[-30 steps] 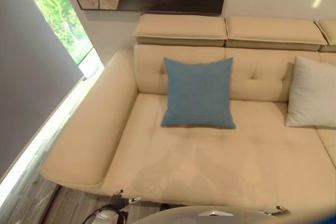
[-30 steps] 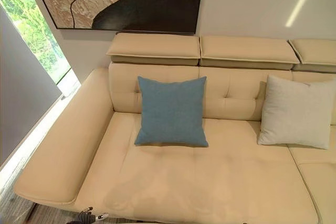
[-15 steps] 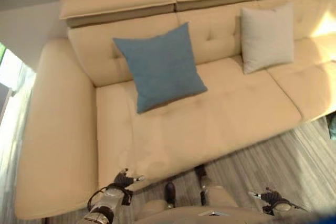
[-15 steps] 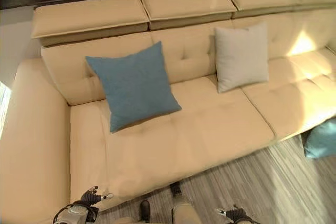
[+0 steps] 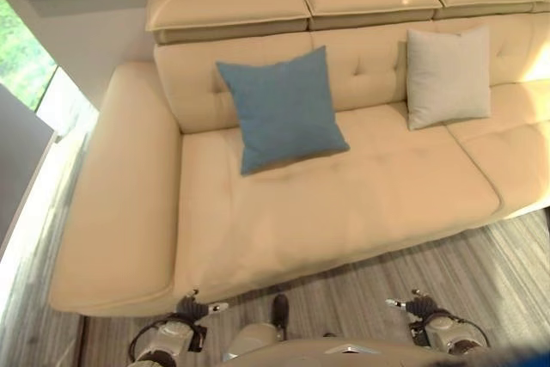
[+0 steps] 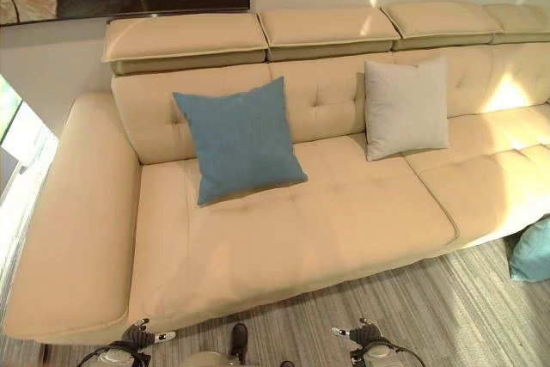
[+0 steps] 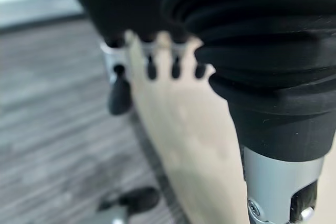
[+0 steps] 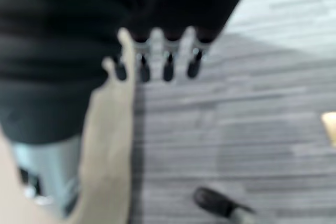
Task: Pick up all the scattered cushions and arrange them neatly on the sofa.
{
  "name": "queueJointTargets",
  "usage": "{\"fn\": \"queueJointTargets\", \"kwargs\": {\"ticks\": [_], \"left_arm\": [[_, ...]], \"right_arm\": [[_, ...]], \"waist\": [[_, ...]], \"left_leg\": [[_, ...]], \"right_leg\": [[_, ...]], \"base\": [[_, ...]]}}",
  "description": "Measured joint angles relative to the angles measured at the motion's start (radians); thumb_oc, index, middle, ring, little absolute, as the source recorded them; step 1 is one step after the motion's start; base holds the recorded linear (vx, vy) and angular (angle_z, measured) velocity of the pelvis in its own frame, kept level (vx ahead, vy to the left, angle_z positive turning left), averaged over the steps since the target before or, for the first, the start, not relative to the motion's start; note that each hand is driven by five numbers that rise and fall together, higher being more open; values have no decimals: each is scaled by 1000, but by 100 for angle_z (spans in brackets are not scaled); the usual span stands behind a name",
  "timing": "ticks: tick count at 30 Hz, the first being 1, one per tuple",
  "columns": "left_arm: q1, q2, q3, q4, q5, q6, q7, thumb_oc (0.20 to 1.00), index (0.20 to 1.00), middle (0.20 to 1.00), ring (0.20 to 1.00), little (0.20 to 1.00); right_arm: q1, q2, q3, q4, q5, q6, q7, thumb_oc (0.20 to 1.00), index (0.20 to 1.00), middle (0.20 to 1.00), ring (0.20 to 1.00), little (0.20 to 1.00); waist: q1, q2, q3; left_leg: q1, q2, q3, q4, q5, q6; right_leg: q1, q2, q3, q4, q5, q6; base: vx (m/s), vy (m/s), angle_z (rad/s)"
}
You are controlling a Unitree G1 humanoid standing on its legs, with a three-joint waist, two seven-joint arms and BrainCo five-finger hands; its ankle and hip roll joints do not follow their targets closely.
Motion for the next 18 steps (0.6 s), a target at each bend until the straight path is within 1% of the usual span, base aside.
{"fn": "queueJointTargets", "kwargs": {"ticks": [1, 2, 3, 4, 5, 6, 7, 8, 9, 10, 11, 12, 13, 14, 15, 16, 17, 18], "left_arm": [[0, -2, -12, 7, 0, 1, 0, 1000, 1000, 1000, 1000, 1000], [0, -7, -18, 24, 0, 1, 0, 1000, 1000, 1000, 1000, 1000], [-16, -26, -17, 41, 0, 1, 0, 1000, 1000, 1000, 1000, 1000], [-26, -39, -18, 45, 0, 1, 0, 1000, 1000, 1000, 1000, 1000], [-29, -42, -18, 45, 0, 1, 0, 1000, 1000, 1000, 1000, 1000], [-52, -65, -22, 43, 0, 1, 1, 1000, 1000, 1000, 1000, 1000], [-85, -78, -53, 45, 2, 0, 0, 1000, 1000, 1000, 1000, 1000], [-102, -77, -60, 46, 7, 0, 1, 1000, 1000, 1000, 1000, 1000], [-114, -75, -61, 45, 23, -2, 2, 1000, 1000, 1000, 1000, 1000], [-127, -74, -61, 45, 33, -2, 3, 1000, 1000, 1000, 1000, 1000], [-135, -73, -61, 48, 39, 0, 4, 1000, 1000, 1000, 1000, 1000], [-133, -73, -60, 49, 40, 0, 7, 1000, 1000, 1000, 1000, 1000], [-118, -74, -60, 47, 40, 0, 9, 1000, 1000, 1000, 1000, 1000], [-101, -68, -60, 38, 40, -3, 16, 1000, 1000, 1000, 1000, 1000], [-98, -78, -58, 55, 41, 3, 23, 1000, 1000, 1000, 1000, 1000], [-94, -93, -58, 62, 41, 9, 25, 1000, 1000, 1000, 1000, 1000], [-88, -97, -60, 63, 41, 8, 28, 1000, 1000, 1000, 1000, 1000], [-86, -95, -61, 63, 41, 8, 30, 1000, 1000, 1000, 1000, 1000]], "right_arm": [[0, 0, 0, 9, 0, 0, -2, 1000, 1000, 1000, 1000, 1000], [3, 3, 7, 21, 7, 3, -2, 1000, 1000, 1000, 1000, 1000], [7, -10, 5, 19, 12, 5, -4, 1000, 1000, 1000, 1000, 1000], [15, -10, 3, 14, 24, 8, -4, 1000, 1000, 1000, 1000, 1000], [17, -11, 3, 13, 26, 10, -5, 1000, 1000, 1000, 1000, 1000], [10, -9, 7, 12, 28, 16, -8, 1000, 1000, 1000, 1000, 1000], [-9, -1, 6, 12, 28, 20, -13, 1000, 1000, 1000, 1000, 1000], [-11, 13, 7, 11, 28, 20, -15, 1000, 1000, 1000, 1000, 1000], [-18, 27, 11, 11, 28, 21, -17, 1000, 1000, 1000, 1000, 1000], [-29, 43, 16, 5, 28, 21, -20, 1000, 1000, 1000, 1000, 1000], [-41, 64, 34, -18, 27, 20, -21, 1000, 1000, 1000, 1000, 1000], [-50, 81, 46, -26, 26, 20, -23, 1000, 1000, 1000, 1000, 1000], [-54, 102, 53, -33, 26, 18, -25, 1000, 1000, 1000, 1000, 1000], [-73, 117, 57, -46, 25, 14, -31, 1000, 1000, 1000, 1000, 1000], [-86, 126, 80, -46, 25, 13, -34, 1000, 1000, 1000, 1000, 1000], [-69, 122, 71, -56, 41, 11, -37, 1000, 1000, 1000, 1000, 1000], [-68, 113, 84, -59, 25, 13, -43, 1000, 1000, 1000, 1000, 1000], [-65, 113, 85, -56, 20, 13, -43, 1000, 1000, 1000, 1000, 1000]], "waist": [[-2, -1, 4], [-3, -38, 11], [-30, -54, 14], [-47, -39, 10], [-50, -38, 10], [-64, -16, 15], [-89, 8, 30], [-94, 11, 29], [-89, 12, 29], [-85, 14, 30], [-83, 17, 36], [-85, 17, 42], [-78, 16, 54], [-49, 27, 63], [-30, 54, 87], [-42, 74, 89], [-39, 89, 81], [-25, 96, 74]], "left_leg": [[-3, 4, -15, 19, -3, -9], [-23, -37, -146, 148, -77, -38], [-29, -45, -195, 276, -150, -34], [-1, -41, -225, 269, -168, -30], [8, -40, -239, 259, -172, -30], [64, -19, -271, 131, -172, -24], [109, -5, -262, 36, -137, 21], [115, -13, -251, 11, -121, 30], [118, -22, -228, -2, -113, 40], [113, -33, -199, -11, -105, 48], [107, -45, -141, -29, -89, 70], [107, -61, -93, -30, -85, 76], [97, -66, -38, -11, -88, 80], [45, -37, 31, 51, -109, 100], [36, -20, 82, 57, -115, 138], [36, -16, 94, 60, -108, 152], [40, -10, 101, 55, -101, 158], [44, -4, 113, 43, -98, 145]], "right_leg": [[3, 5, 2, 0, 4, -9], [-2, -28, 26, 7, 20, -52], [-9, -41, 47, 5, 42, -40], [-12, -40, 58, 8, 47, -33], [-15, -39, 64, 10, 49, -30], [-34, -31, 102, 16, 58, -13], [-51, -30, 122, 15, 70, 6], [-67, -37, 132, 23, 79, 19], [-93, -44, 152, 34, 84, 27], [-121, -48, 172, 45, 95, 43], [-157, -65, 202, 44, 121, 77], [-176, -79, 201, 36, 151, 96], [-195, -79, 192, 21, 201, 109], [-234, -70, 137, -2, 251, 141], [-263, -78, -61, 96, 183, 137], [-246, -95, -125, 204, 125, 125], [-231, -102, -126, 341, 43, 110], [-227, -96, -111, 427, -8, 120]], "base": [[-130, 53, -41], [-151, 154, -65], [-134, 190, -60], [-131, 241, -32], [-77, 187, -48], [-114, 264, -79], [-108, 233, -86], [-141, 253, -66], [-126, 191, -70], [-134, 188, -116], [-231, 209, -133], [-246, 198, -148], [-257, 183, -167], [-192, 153, -218], [-179, 117, -167], [-159, 59, -95], [-170, -9, -17], [-124, -18, -41]]}}
